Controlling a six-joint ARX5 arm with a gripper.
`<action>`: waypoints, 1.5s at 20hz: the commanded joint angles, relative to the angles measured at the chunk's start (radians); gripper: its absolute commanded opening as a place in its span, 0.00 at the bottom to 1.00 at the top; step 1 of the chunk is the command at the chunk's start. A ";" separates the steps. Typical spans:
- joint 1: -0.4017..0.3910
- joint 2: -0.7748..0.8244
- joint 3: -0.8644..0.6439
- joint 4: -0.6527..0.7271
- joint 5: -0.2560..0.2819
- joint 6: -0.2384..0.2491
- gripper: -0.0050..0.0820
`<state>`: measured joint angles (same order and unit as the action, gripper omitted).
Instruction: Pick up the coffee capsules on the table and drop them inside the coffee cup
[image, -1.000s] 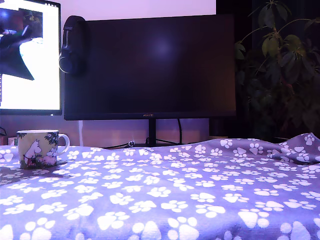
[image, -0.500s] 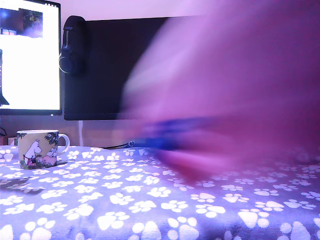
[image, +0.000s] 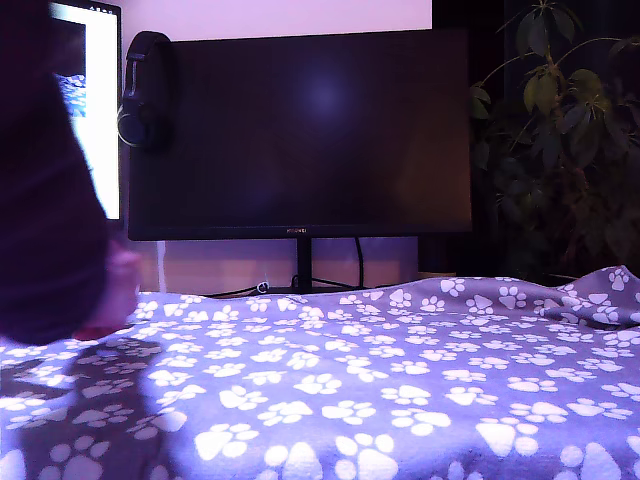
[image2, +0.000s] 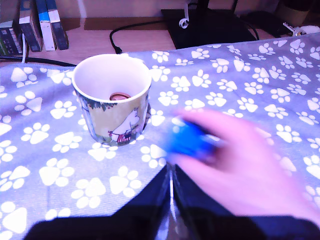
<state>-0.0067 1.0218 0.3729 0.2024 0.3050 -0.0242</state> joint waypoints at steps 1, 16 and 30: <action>-0.003 -0.009 -0.008 0.005 0.000 -0.001 0.04; -0.003 -0.008 -0.008 0.013 0.000 0.024 0.04; -0.003 0.000 -0.010 0.061 0.036 0.051 0.78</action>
<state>-0.0067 1.0218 0.3729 0.2493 0.3386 0.0193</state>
